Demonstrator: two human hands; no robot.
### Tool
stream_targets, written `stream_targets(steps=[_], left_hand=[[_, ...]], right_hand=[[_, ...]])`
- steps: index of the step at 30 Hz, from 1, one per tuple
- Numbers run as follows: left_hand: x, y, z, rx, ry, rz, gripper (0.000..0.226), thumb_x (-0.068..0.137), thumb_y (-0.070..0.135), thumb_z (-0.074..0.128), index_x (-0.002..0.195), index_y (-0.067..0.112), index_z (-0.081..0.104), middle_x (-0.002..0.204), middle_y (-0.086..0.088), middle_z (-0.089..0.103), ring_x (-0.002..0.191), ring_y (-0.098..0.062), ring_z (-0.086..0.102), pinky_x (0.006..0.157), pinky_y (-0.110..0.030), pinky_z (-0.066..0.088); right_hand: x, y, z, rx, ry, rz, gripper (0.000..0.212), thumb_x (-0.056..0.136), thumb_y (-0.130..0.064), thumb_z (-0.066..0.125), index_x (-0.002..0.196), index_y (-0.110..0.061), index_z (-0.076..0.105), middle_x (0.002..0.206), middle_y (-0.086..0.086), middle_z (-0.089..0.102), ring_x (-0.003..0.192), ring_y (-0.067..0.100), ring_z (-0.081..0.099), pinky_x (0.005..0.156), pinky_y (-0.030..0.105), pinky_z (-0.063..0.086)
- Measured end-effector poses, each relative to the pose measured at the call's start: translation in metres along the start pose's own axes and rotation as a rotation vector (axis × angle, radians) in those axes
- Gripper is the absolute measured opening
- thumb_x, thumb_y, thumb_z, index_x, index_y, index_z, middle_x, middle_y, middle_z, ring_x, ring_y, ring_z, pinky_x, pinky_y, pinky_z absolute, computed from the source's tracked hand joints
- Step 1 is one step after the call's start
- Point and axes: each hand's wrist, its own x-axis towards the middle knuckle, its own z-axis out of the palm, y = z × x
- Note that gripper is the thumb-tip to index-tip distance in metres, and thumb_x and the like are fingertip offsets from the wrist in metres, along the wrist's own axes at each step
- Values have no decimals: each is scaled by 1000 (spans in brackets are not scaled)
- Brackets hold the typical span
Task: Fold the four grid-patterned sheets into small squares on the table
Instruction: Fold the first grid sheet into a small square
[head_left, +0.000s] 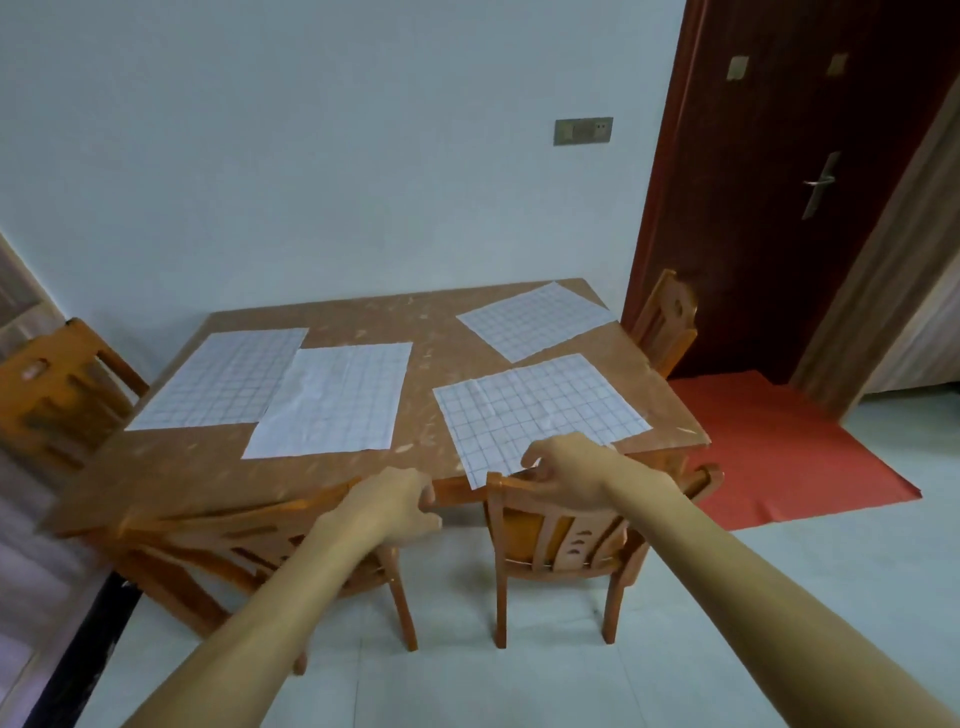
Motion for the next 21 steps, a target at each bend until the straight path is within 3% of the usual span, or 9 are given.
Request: stream_targets(steps=[3, 9, 13, 17, 21], left_hand=[[49, 17, -18, 1, 23, -12, 30, 90, 42, 64, 113, 23, 63, 125, 1, 62, 114, -17, 59, 90, -35, 52], [129, 38, -43, -45, -9, -20, 30, 91, 39, 63, 112, 17, 65, 104, -1, 68, 94, -19, 63, 85, -36, 55], [189, 34, -45, -55, -31, 15, 31, 90, 42, 63, 115, 24, 63, 101, 4, 64, 89, -14, 61, 72, -25, 49], [256, 26, -46, -50, -39, 74, 34, 91, 42, 63, 122, 27, 62, 114, 2, 68, 96, -15, 64, 86, -36, 56], [319, 18, -51, -46, -84, 136, 35, 94, 40, 60, 126, 27, 60, 117, 0, 67, 100, -19, 67, 89, -39, 56]], right_hand=[[44, 33, -22, -4, -32, 9, 45, 93, -30, 63, 137, -22, 52, 133, 1, 60, 115, 18, 59, 98, 33, 50], [114, 75, -50, 28, -53, 24, 44, 94, -29, 61, 137, -24, 51, 133, 1, 59, 114, 19, 60, 97, 36, 51], [163, 96, -55, 26, -73, 27, 44, 95, -28, 61, 138, -23, 51, 134, 2, 59, 116, 21, 60, 99, 37, 51], [218, 116, -59, 9, -90, 69, 45, 95, -28, 60, 139, -21, 50, 134, 3, 59, 115, 21, 59, 98, 36, 51], [266, 129, -66, 10, -99, 122, 46, 96, -27, 60, 140, -20, 49, 135, 4, 58, 117, 22, 59, 98, 37, 51]])
